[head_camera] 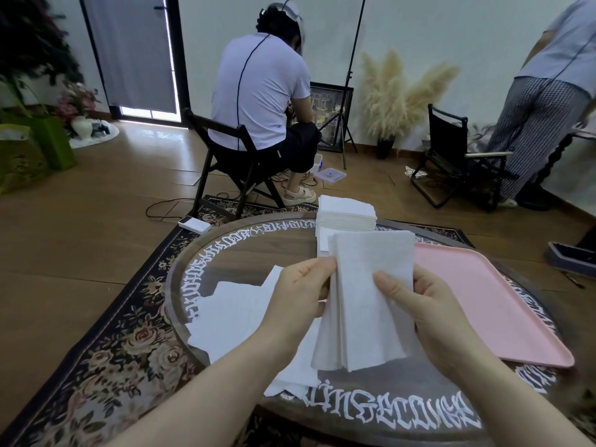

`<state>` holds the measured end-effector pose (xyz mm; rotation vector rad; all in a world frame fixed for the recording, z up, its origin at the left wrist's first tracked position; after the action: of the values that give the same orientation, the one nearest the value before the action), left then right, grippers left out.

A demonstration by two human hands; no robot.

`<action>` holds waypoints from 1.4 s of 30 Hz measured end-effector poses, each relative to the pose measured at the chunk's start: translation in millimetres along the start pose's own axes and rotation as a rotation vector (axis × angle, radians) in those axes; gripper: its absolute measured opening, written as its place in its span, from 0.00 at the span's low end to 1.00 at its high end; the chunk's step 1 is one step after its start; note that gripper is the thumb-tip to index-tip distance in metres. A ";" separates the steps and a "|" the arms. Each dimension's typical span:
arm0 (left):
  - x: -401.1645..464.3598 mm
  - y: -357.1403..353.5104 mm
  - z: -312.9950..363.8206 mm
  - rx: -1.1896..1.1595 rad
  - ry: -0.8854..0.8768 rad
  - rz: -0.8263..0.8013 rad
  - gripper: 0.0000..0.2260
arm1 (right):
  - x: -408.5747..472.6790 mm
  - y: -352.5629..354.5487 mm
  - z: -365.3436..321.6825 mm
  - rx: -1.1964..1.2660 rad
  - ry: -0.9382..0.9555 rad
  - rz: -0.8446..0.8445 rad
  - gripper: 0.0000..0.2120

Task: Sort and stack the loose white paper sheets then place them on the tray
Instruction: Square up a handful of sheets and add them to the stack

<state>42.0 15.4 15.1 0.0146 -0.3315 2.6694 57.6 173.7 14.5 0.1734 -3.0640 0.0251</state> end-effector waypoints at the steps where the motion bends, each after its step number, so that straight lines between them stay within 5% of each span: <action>1: -0.2 -0.2 0.4 -0.005 -0.003 -0.003 0.14 | -0.2 -0.2 0.6 -0.001 -0.008 0.000 0.17; 17: 1.1 0.4 -2.8 -0.023 -0.021 0.002 0.13 | -3.1 -5.6 -0.4 -0.056 -0.027 -0.007 0.24; 31: -2.6 4.2 7.7 0.165 -0.106 0.015 0.07 | -5.0 -9.9 -20.7 -0.157 0.112 0.002 0.19; 34: -1.6 2.3 15.5 0.430 -0.149 -0.050 0.11 | -9.9 0.9 -48.9 -0.438 0.256 0.120 0.25; 37: -6.1 -13.4 18.6 0.753 -0.203 -0.145 0.15 | -9.8 -10.3 -60.4 -0.667 0.333 -0.012 0.23; 42: -7.1 -16.5 17.1 0.731 -0.214 -0.183 0.16 | -5.5 -20.9 -44.0 -0.618 0.266 -0.150 0.12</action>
<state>54.7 22.7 35.0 0.5259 0.5646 2.4580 68.6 154.5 58.2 0.3236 -2.6325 -0.8183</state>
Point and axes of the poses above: each hand's wrist, its own x-axis towards the middle knuckle, its own y-axis out of the back of the hand, z = x × y, the point moved 10 cm from there along x, towards the middle knuckle, and after that the axes turned 11 degrees about -z, right-handed, at the moved point
